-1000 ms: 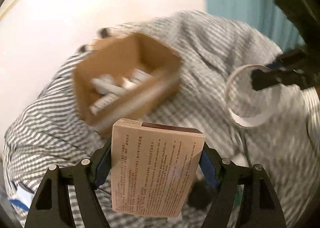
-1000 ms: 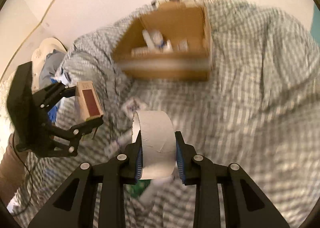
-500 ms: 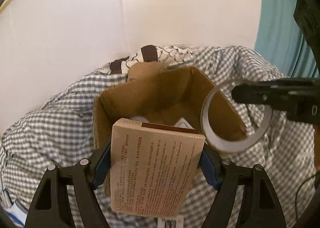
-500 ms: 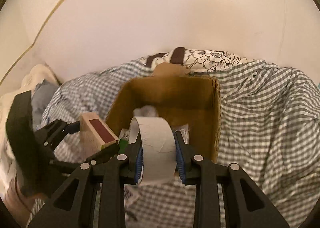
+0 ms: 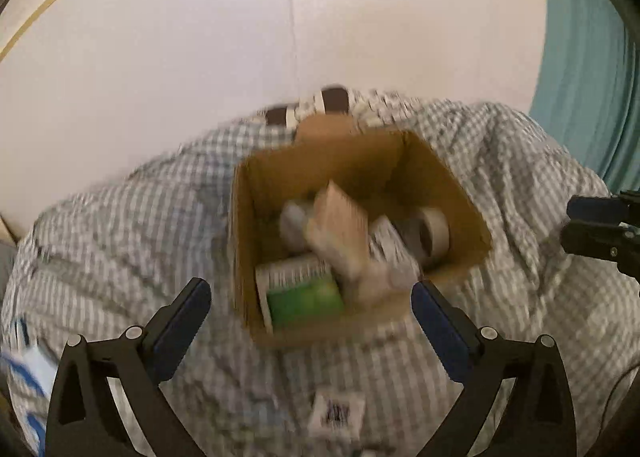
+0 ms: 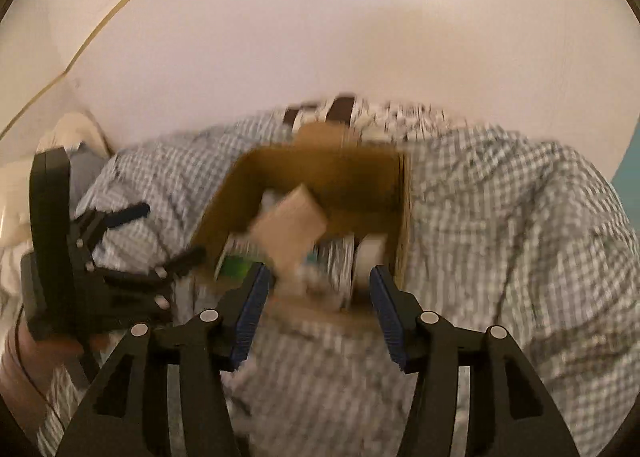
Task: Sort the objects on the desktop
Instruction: 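Carry the brown box and tape roll over the cardboard box and open both tools, then grasp the black case with the left tool while the right tool grasps the white plug adapter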
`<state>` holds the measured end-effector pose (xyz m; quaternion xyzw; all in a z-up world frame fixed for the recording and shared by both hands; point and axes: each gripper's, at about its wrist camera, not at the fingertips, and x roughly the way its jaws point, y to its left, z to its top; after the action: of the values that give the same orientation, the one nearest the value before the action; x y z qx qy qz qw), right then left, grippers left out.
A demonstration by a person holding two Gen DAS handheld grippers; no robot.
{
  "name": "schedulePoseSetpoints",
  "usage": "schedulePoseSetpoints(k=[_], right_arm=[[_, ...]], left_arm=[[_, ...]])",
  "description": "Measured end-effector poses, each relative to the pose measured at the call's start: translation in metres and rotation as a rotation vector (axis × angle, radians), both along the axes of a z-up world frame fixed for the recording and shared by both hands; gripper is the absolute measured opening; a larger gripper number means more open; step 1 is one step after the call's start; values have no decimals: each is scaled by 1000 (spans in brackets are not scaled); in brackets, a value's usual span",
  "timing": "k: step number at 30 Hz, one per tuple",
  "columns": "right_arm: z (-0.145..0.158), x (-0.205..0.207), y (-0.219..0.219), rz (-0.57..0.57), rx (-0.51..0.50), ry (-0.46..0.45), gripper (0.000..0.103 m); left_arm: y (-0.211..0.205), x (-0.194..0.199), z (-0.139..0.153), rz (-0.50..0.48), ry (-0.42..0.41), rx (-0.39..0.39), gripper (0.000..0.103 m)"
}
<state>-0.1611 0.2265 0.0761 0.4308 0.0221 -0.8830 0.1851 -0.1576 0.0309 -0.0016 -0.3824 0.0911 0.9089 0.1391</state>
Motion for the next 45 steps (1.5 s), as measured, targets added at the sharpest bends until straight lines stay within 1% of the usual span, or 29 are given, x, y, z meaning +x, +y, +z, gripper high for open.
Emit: schedulePoseSetpoints(k=[2,3,5,7,11,13,16,18,20,21,25,27,29,30,32,34,35,36,38,39,41,43,45], right_arm=[[-16,29,4,14,7,-53,53],[-30,46,6,13,8,-96,53],[-55,71,7,15,10,-166,53],[-87,96,5,6,3,-250,53],[-138,125,4,-22,-36,-372,53],[-160,133,1,-29,-44,-412,53],[-185,134,-6,-30,-16,-443,53],[-195,131,-10,-27,4,-468,53],[-200,128,-14,-33,49,-469,53],[-205,128,-16,-29,72,-482,55],[-225,128,-18,-20,127,-540,55],[-238,127,-17,-22,120,-592,55],[-248,126,-16,-19,111,-623,54],[-250,126,-15,-17,110,-623,53],[-247,127,-13,-12,95,-610,51],[-238,129,-8,-12,49,-584,51],[-233,130,-6,-14,35,-567,51],[-224,131,-3,-19,25,-539,51],[-209,134,1,-23,1,-505,51],[-199,136,4,-27,-8,-478,51],[-181,140,4,-24,26,-426,51],[-164,141,4,-18,59,-371,51],[-151,142,4,-16,57,-336,51]], left_arm=[[-7,28,-16,10,-31,-13,103],[-11,42,-26,20,-53,-18,103],[-12,68,-51,14,-126,-19,103],[-12,92,-72,-9,-177,-5,103],[-4,134,-115,-62,-265,6,103],[0,142,-131,-89,-296,-13,103],[10,142,-148,-119,-348,-74,103],[12,143,-151,-124,-362,-71,103],[15,144,-154,-139,-374,-68,103],[17,146,-158,-142,-383,-76,103],[22,143,-178,-147,-447,-116,103],[27,142,-188,-156,-476,-152,103],[30,142,-191,-164,-472,-179,103],[31,143,-191,-168,-469,-174,101],[29,142,-188,-177,-472,-139,92],[25,140,-186,-181,-488,-87,65],[23,139,-185,-181,-499,-59,65],[21,139,-184,-178,-497,-48,64],[18,141,-178,-173,-478,-29,58],[16,141,-174,-169,-460,-18,52],[12,143,-160,-158,-415,19,48],[8,143,-148,-151,-380,56,33],[2,140,-144,-157,-388,92,33]])
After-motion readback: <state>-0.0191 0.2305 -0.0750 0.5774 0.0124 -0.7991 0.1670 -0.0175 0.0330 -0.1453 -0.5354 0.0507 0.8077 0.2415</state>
